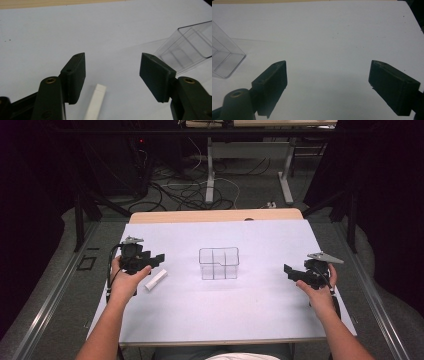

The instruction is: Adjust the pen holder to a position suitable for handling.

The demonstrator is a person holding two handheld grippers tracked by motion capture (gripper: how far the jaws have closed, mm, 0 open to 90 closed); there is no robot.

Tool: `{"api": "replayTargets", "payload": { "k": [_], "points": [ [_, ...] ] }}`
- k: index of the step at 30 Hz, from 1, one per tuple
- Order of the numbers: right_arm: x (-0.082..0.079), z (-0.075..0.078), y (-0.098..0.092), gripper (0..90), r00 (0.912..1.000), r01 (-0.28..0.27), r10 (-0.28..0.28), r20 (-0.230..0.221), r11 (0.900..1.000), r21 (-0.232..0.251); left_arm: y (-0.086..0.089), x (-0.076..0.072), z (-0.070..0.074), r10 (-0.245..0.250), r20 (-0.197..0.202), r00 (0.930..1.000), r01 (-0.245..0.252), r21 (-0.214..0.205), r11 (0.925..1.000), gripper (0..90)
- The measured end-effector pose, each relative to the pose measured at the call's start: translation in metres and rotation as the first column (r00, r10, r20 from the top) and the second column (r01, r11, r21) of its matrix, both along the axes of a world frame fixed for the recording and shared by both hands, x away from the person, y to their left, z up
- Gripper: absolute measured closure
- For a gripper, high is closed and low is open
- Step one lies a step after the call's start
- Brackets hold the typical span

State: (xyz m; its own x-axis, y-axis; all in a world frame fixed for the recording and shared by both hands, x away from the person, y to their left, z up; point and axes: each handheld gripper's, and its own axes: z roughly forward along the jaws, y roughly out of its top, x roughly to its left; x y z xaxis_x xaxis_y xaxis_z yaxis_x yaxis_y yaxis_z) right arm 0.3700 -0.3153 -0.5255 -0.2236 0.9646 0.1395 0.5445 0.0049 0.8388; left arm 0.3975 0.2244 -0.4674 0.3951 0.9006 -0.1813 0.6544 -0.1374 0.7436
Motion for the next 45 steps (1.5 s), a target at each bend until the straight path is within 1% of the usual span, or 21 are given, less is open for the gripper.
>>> {"api": "replayTargets", "payload": {
  "k": [2,5,7,9,10,12,15,17,19,20,21,23,28,32,34,37,38,40,41,43,45],
  "points": [
    [0.0,0.0,0.0,14.8,1.0,-0.001,0.001,0.004,1.0,-0.003,0.007,0.0,-0.005,-0.001,-0.011,0.9999,0.002,0.036,0.9994,34.2],
    [0.0,0.0,0.0,14.8,1.0,-0.005,0.006,0.006,1.0,-0.007,0.011,0.001,-0.009,0.001,-0.016,0.9999,0.0,0.061,0.9982,33.4],
    [0.0,0.0,0.0,14.8,1.0,-0.007,0.007,0.005,1.0,-0.007,0.015,0.002,-0.012,-0.008,-0.002,1.0,0.008,0.092,0.9957,32.7],
    [0.0,0.0,0.0,14.8,1.0,-0.002,0.002,0.003,1.0,-0.005,0.019,0.002,-0.015,-0.007,-0.002,1.0,0.007,0.101,0.9948,29.9],
    [0.0,0.0,0.0,14.8,1.0,-0.003,0.003,0.0,1.0,-0.001,0.02,0.002,-0.017,0.001,-0.018,0.9998,0.001,0.1,0.995,29.9],
    [0.0,-0.001,0.0,14.8,1.0,0.001,-0.001,-0.005,1.0,0.002,0.022,0.003,-0.02,0.001,-0.021,0.9998,0.001,0.103,0.9947,28.2],
    [0.0,-0.001,0.0,14.8,1.0,0.0,0.0,-0.006,1.0,0.002,0.024,0.004,-0.025,0.024,-0.058,0.998,-0.018,0.096,0.9952,26.8],
    [0.0,-0.001,0.0,14.8,1.0,-0.003,0.003,-0.004,1.0,-0.002,0.025,0.005,-0.029,0.019,-0.062,0.9979,-0.013,0.09,0.9958,24.4],
    [0.0,-0.001,0.0,14.8,1.0,-0.003,0.003,-0.004,1.0,-0.002,0.026,0.005,-0.03,0.015,-0.081,0.9966,-0.007,0.099,0.9951,23.8],
    [0.0,-0.001,0.0,14.8,1.0,-0.001,0.001,-0.008,1.0,0.002,0.026,0.005,-0.032,0.02,-0.073,0.9972,-0.012,0.106,0.9943,22.8],
    [0.0,-0.001,0.0,14.8,1.0,-0.002,0.002,-0.008,1.0,0.001,0.027,0.006,-0.033,0.019,-0.09,0.9958,-0.009,0.112,0.9936,21.6],
    [0.0,-0.001,0.0,14.8,0.9999,-0.005,0.005,-0.009,1.0,0.001,0.027,0.006,-0.035,0.023,-0.086,0.996,-0.013,0.113,0.9935,19.2],
    [0.001,-0.001,0.0,14.8,0.9999,-0.01,0.01,-0.006,0.9999,-0.003,0.027,0.007,-0.037,0.015,-0.102,0.9947,-0.005,0.098,0.9952,16.1],
    [0.001,-0.001,0.0,14.8,0.9999,-0.013,0.012,-0.008,0.9999,-0.006,0.025,0.007,-0.039,0.0,-0.107,0.9942,0.014,0.125,0.9921,16.7],
    [0.001,-0.001,0.0,14.8,0.9999,-0.013,0.013,-0.008,0.9999,-0.006,0.024,0.007,-0.04,-0.011,-0.107,0.9942,0.027,0.153,0.9879,17.6],
    [0.001,-0.001,0.0,14.8,0.9999,-0.013,0.013,-0.008,0.9999,-0.006,0.023,0.007,-0.042,-0.023,-0.111,0.9936,0.041,0.157,0.9867,18.5],
    [0.001,-0.001,0.0,14.8,0.9999,-0.014,0.014,-0.008,0.9999,-0.006,0.022,0.007,-0.043,-0.031,-0.109,0.9935,0.05,0.17,0.9841,18.5],
    [0.001,-0.001,0.0,14.8,0.9999,-0.015,0.015,-0.006,0.9999,-0.006,0.02,0.006,-0.045,-0.028,-0.112,0.9934,0.047,0.169,0.9845,19.3],
    [0.001,-0.001,0.0,14.8,0.9999,-0.015,0.015,-0.007,0.9999,-0.007,0.02,0.007,-0.045,-0.045,-0.122,0.9915,0.067,0.185,0.9805,20.3],
    [0.001,-0.001,0.0,14.8,0.9998,-0.016,0.016,-0.007,0.9998,-0.007,0.018,0.007,-0.047,-0.054,-0.136,0.9892,0.08,0.191,0.9784,21.3],
    [0.001,-0.001,0.0,14.8,0.9998,-0.017,0.017,-0.008,0.9998,-0.009,0.016,0.007,-0.05,-0.07,-0.15,0.9862,0.1,0.208,0.9731,24.1]
  ]
}}
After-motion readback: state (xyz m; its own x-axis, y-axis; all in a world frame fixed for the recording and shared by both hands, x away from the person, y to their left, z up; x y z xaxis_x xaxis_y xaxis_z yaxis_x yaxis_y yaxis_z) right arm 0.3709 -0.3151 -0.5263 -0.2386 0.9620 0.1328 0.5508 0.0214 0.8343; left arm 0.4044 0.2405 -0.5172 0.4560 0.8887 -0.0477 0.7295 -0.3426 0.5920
